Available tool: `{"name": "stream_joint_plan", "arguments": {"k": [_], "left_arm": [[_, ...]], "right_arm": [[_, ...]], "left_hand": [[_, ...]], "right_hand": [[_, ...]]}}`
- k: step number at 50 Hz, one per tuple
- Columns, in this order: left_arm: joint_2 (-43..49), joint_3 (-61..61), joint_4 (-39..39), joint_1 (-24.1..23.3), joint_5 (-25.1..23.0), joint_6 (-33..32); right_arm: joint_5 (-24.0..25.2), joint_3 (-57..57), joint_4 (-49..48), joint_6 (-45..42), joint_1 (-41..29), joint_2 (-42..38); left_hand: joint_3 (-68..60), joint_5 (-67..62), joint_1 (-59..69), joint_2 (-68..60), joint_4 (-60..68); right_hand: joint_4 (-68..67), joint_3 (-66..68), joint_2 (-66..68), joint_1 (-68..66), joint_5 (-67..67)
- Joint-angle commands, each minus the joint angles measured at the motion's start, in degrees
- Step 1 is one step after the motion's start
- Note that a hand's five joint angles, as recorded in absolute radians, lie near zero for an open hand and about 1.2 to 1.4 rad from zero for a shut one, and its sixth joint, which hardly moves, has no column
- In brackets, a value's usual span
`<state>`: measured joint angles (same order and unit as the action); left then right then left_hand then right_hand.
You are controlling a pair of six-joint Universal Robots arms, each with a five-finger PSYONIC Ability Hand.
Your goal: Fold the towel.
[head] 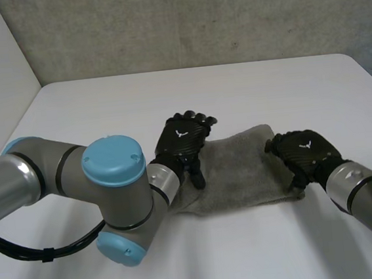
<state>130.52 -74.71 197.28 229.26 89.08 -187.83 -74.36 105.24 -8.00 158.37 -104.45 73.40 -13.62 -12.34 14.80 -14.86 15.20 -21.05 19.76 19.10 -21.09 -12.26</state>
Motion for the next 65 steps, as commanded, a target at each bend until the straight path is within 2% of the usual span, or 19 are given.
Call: {"name": "stream_joint_plan", "arguments": {"k": [1, 7, 15, 24, 32, 41, 45, 48, 50, 51, 55, 58, 59, 60, 61, 62, 63, 64, 65], "left_arm": [[1.2, 0.4, 0.1, 2.1, 4.3, -0.6], [2.7, 0.7, 0.2, 2.2, 5.3, -1.2], [3.5, 2.5, -0.1, 2.8, 13.9, -5.5], [1.1, 1.2, -0.2, 2.5, 14.6, -5.0], [-1.3, -0.3, -0.2, 0.4, 14.7, -5.0], [-7.1, -3.2, -0.3, 2.5, 15.0, -5.0], [-10.4, -5.8, -0.2, 7.3, 15.3, -4.9], [-11.5, -6.7, -0.2, 8.8, 15.2, -4.9], [-13.4, -8.5, -0.1, 11.5, 14.5, -4.8], [-14.4, -9.4, -0.1, 12.8, 14.5, -4.8], [-15.3, -10.8, -0.1, 13.8, 13.8, -4.2], [-15.4, -12.0, 0.2, 14.0, 11.4, -2.6], [-15.4, -12.4, 0.2, 14.0, 10.1, -1.7], [-15.4, -12.4, 0.2, 14.0, 10.1, -1.7], [-15.4, -12.6, 0.3, 13.8, 8.8, -0.8], [-15.4, -12.6, 0.3, 13.8, 8.8, -0.8], [-15.4, -12.6, 0.4, 13.8, 8.0, -0.2], [-15.4, -12.4, 0.5, 13.6, 7.4, 0.4], [-15.4, -12.4, 0.5, 13.6, 7.4, 0.4]], "right_arm": [[-0.3, 2.8, -4.6, -1.2, -0.1, -2.2], [-2.0, 2.3, -6.3, -2.9, -0.1, -4.8], [-5.1, 2.0, -7.1, -7.7, 0.0, -6.9], [-7.8, 1.6, -8.3, -10.5, -0.1, -6.1], [-11.1, -2.8, -7.9, -17.8, -2.8, -3.4], [-12.6, -14.7, -8.0, -25.6, -19.0, -5.5], [-11.1, -19.8, -8.3, -29.4, -26.8, -11.4], [-10.2, -21.1, -8.1, -30.4, -29.2, -13.5], [-5.3, -22.0, -7.6, -32.7, -32.6, -16.9], [-1.7, -21.7, -7.4, -33.9, -33.3, -18.2], [2.8, -21.8, -5.9, -35.7, -33.4, -20.0], [2.6, -21.9, -4.0, -35.0, -33.0, -20.1], [2.3, -21.4, -3.8, -34.2, -32.9, -19.6], [2.3, -21.4, -3.8, -34.2, -32.9, -19.6], [1.9, -21.0, -3.6, -32.5, -32.7, -18.4], [1.9, -20.9, -3.6, -32.5, -32.7, -18.4], [1.6, -20.0, -3.6, -29.9, -31.5, -15.9], [1.6, -18.6, -3.7, -26.5, -29.6, -13.2], [1.6, -18.6, -3.7, -26.4, -29.6, -13.2]], "left_hand": [[2.4, 11.1, -3.6, 3.6, -4.0], [2.1, 10.8, -3.2, 3.3, -3.6], [2.2, 10.9, -3.4, 3.5, -3.8], [2.2, 10.9, -3.4, 3.5, -3.8], [2.4, 11.1, -3.6, 3.6, -4.0], [2.6, 11.3, -3.7, 3.8, -4.1], [2.6, 11.3, -3.7, 3.8, -4.1], [2.6, 11.3, -3.7, 3.8, -4.1], [2.7, 11.4, -3.9, 4.0, -4.3], [2.7, 11.4, -3.9, 4.0, -4.3], [2.9, 11.6, -4.1, 4.1, -4.5], [2.9, 11.6, -4.1, 4.1, -4.5], [2.9, 11.6, -4.1, 4.1, -4.5], [2.9, 11.6, -4.1, 4.1, -4.5], [2.9, 11.6, -4.1, 4.1, -4.5], [2.9, 11.6, -4.1, 4.1, -4.5], [2.9, 11.6, -4.1, 4.1, -4.5], [2.9, 11.6, -4.1, 4.1, -4.5], [2.9, 11.6, -4.1, 4.1, -4.5]], "right_hand": [[-11.9, 13.2, 13.8, -11.8, -10.6], [-30.9, 32.2, 32.9, -30.9, -29.7], [-58.9, 60.2, 60.9, -58.9, -57.7], [-58.9, 60.2, 60.9, -58.9, -57.7], [-58.9, 60.2, 60.9, -58.9, -57.7], [-58.9, 60.2, 60.9, -58.9, -57.7], [-58.9, 60.2, 60.9, -58.9, -57.7], [-58.9, 60.2, 60.9, -58.9, -57.7], [-58.9, 60.2, 60.9, -58.9, -57.7], [-58.9, 60.2, 60.9, -58.9, -57.7], [-58.9, 60.2, 60.9, -58.9, -57.7], [-58.9, 60.2, 60.9, -58.9, -57.7], [-43.4, 44.6, 45.3, -43.3, -42.1], [-43.2, 44.5, 45.2, -43.2, -42.0], [-19.7, 21.0, 21.7, -19.7, -18.5], [-19.5, 20.8, 21.4, -19.4, -18.3], [-6.0, 7.3, 7.9, -5.9, -4.8], [-0.9, 2.1, 2.8, -0.8, 0.4], [-0.8, 2.1, 2.8, -0.8, 0.4]]}}
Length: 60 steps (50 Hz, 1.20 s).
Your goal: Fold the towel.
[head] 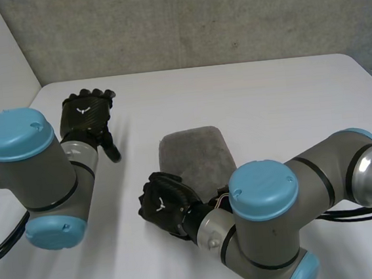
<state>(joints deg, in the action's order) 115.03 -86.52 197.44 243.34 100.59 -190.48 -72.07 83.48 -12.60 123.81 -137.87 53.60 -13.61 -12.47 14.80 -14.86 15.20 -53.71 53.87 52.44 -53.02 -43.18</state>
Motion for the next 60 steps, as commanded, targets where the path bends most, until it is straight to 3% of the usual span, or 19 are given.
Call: {"name": "stream_joint_plan", "arguments": {"k": [1, 4, 16, 22, 24, 37, 44, 49, 51, 54, 60], "left_arm": [[0.0, -0.3, 0.4, -0.6, -4.3, 3.4], [0.0, 0.5, 0.7, -1.2, -4.5, 3.9], [2.0, 2.2, 1.1, -6.0, -5.6, 8.8], [4.2, 2.0, 0.9, -8.5, -10.2, 10.0], [6.1, 1.7, 0.8, -9.3, -12.5, 10.3], [14.4, 2.9, 0.1, -9.8, -12.9, 9.5], [15.0, 4.2, -2.5, -9.6, -12.8, 9.5], [12.9, 4.9, -4.9, -9.4, -12.5, 9.6], [8.7, 5.0, -6.0, -9.4, -11.2, 9.6], [6.5, 5.0, -6.5, -9.4, -10.2, 9.6], [-1.8, 5.5, -9.0, -8.9, -7.1, 9.4]], "right_arm": [[-0.6, 4.7, 1.0, 11.9, 5.7, 9.0], [-0.7, 6.6, 1.2, 19.5, 8.3, 12.7], [-3.3, 8.3, 6.4, 40.3, 19.6, 17.9], [-3.0, 6.8, 6.7, 43.7, 20.9, 16.1], [-3.1, 4.7, 7.0, 44.9, 21.2, 12.1], [-2.1, -4.5, 13.8, 48.5, 20.7, -1.9], [-2.4, -6.0, 14.3, 48.1, 20.7, -3.4], [-2.6, -5.0, 13.3, 48.3, 20.9, 1.6], [-2.7, -4.1, 13.2, 48.9, 21.2, 8.9], [-3.0, -3.8, 13.2, 48.9, 21.7, 11.7], [-9.1, -3.7, 13.5, 51.0, 23.8, 20.2]], "left_hand": [[2.7, 11.6, -3.9, 4.0, -4.3], [2.9, 11.8, -4.1, 4.1, -4.5], [3.2, 12.1, -4.4, 4.5, -4.8], [3.2, 12.1, -4.4, 4.5, -4.8], [3.2, 12.1, -4.4, 4.5, -4.8], [2.4, 11.3, -3.6, 3.6, -4.0], [2.2, 11.1, -3.4, 3.5, -3.8], [2.2, 11.1, -3.4, 3.5, -3.8], [2.4, 11.2, -3.6, 3.6, -4.0], [2.4, 11.3, -3.6, 3.6, -4.0], [3.2, 12.1, -4.4, 4.5, -4.8]], "right_hand": [[35.8, -36.0, -34.6, 35.2, 35.3], [43.6, -43.7, -42.3, 42.9, 43.1], [43.7, -43.9, -42.4, 43.0, 43.2], [43.7, -43.9, -42.4, 43.0, 43.2], [43.7, -43.9, -42.4, 43.0, 43.2], [43.7, -43.9, -42.4, 43.0, 43.2], [43.7, -43.9, -42.4, 43.0, 43.2], [43.7, -43.9, -42.4, 43.0, 43.2], [43.7, -43.9, -42.4, 43.0, 43.2], [43.7, -43.9, -42.4, 43.0, 43.2], [43.7, -43.9, -42.4, 43.0, 43.2]]}}
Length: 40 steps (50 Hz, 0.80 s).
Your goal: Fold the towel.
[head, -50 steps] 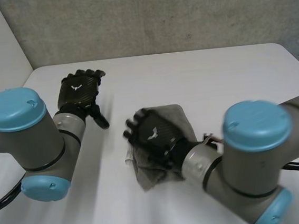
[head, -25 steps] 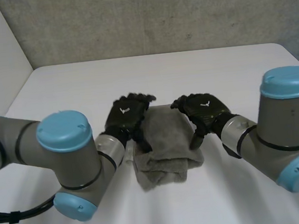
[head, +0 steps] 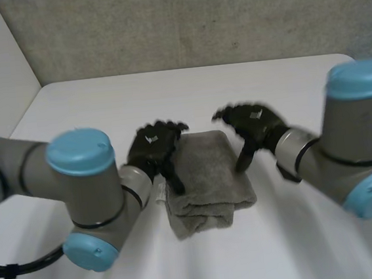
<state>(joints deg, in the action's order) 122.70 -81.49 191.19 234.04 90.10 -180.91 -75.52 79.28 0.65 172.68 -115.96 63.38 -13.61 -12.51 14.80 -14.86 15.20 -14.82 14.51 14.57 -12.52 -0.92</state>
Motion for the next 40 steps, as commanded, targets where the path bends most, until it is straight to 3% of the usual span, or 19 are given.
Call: {"name": "stream_joint_plan", "arguments": {"k": [1, 7, 11, 23, 35, 40], "left_arm": [[-11.9, 0.8, -3.8, 1.1, 3.8, -0.2], [-18.6, 4.2, -12.7, 6.1, 4.1, -1.0], [-19.9, 4.3, -16.4, 7.1, 4.3, -1.2], [-25.0, -1.4, -16.4, 9.9, 5.5, -1.0], [-27.6, -3.2, -15.8, 9.7, 5.5, -0.8], [-28.5, -5.8, -11.7, 9.9, 5.5, -0.5]], "right_arm": [[-8.1, 0.6, 0.2, 2.3, 1.9, 12.3], [-16.2, 1.1, 0.8, 2.0, 2.7, 17.1], [-17.8, 1.9, 1.3, 2.0, 3.6, 19.0], [-18.3, 4.8, 1.3, -1.6, 5.6, 21.6], [-18.3, 5.0, 1.5, -1.6, 5.7, 21.6], [-17.4, 5.4, 1.4, -1.2, 5.1, 21.3]], "left_hand": [[3.4, 12.3, -4.6, 4.6, -5.0], [3.4, 12.3, -4.6, 4.6, -5.0], [3.4, 12.3, -4.6, 4.6, -5.0], [3.4, 12.3, -4.6, 4.6, -5.0], [3.4, 12.3, -4.6, 4.6, -5.0], [3.4, 12.3, -4.6, 4.6, -5.0]], "right_hand": [[4.8, -4.5, -4.6, 2.5, 0.9], [4.8, -4.5, -4.6, 2.5, 0.9], [4.8, -4.5, -4.6, 2.5, 0.9], [4.8, -4.5, -4.6, 2.5, 0.9], [4.8, -4.5, -4.6, 2.5, 0.9], [4.8, -4.5, -4.6, 2.5, 0.9]]}}
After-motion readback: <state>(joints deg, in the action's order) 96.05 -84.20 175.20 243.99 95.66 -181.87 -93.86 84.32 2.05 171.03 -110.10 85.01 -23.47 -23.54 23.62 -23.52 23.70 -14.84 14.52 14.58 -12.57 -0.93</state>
